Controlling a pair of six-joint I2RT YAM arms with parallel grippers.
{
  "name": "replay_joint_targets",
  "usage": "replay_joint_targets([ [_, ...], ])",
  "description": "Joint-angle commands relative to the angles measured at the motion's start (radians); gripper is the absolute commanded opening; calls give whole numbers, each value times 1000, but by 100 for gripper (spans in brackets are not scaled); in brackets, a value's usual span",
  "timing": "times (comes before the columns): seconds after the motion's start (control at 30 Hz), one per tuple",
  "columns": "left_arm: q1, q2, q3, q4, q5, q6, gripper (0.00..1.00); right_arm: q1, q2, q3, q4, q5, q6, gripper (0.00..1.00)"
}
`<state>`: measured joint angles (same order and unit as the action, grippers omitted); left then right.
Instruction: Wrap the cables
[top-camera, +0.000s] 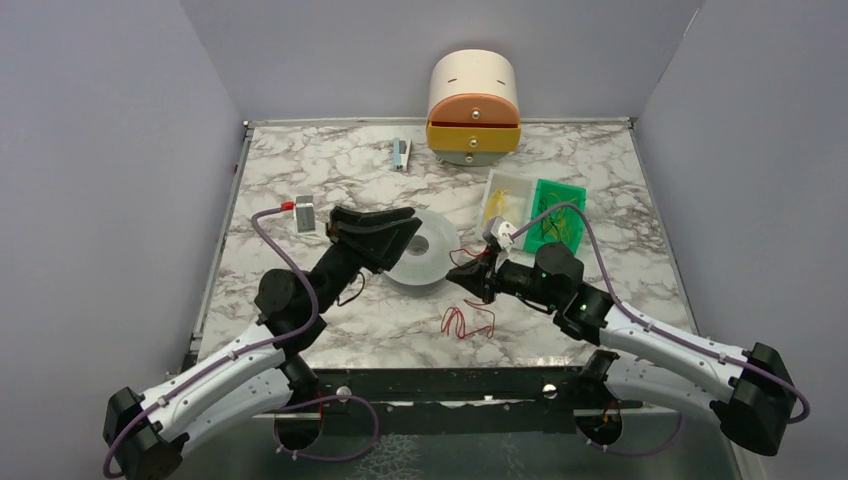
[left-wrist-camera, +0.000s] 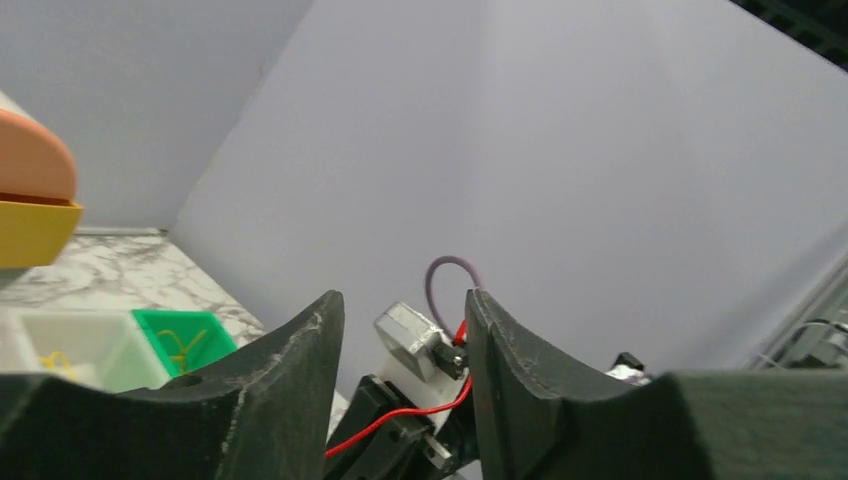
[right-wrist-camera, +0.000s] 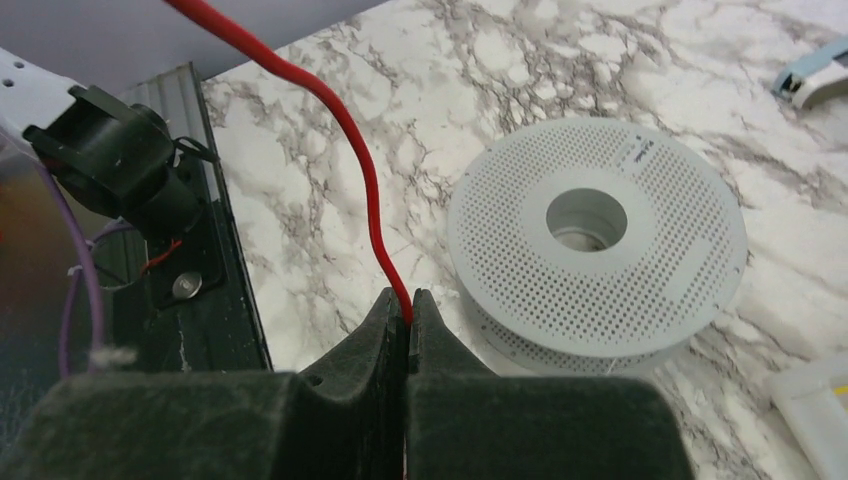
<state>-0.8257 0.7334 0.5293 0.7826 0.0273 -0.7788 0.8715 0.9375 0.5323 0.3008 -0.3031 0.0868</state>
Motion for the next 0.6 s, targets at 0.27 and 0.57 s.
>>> replay_joint_targets([
  [0.27, 2, -129, 30, -287, -183, 255, 60, 3, 42, 171, -401, 364, 123, 1],
  [0.57, 3, -132, 180, -662, -302, 397, 69, 3, 183, 310, -627, 705, 160, 1],
])
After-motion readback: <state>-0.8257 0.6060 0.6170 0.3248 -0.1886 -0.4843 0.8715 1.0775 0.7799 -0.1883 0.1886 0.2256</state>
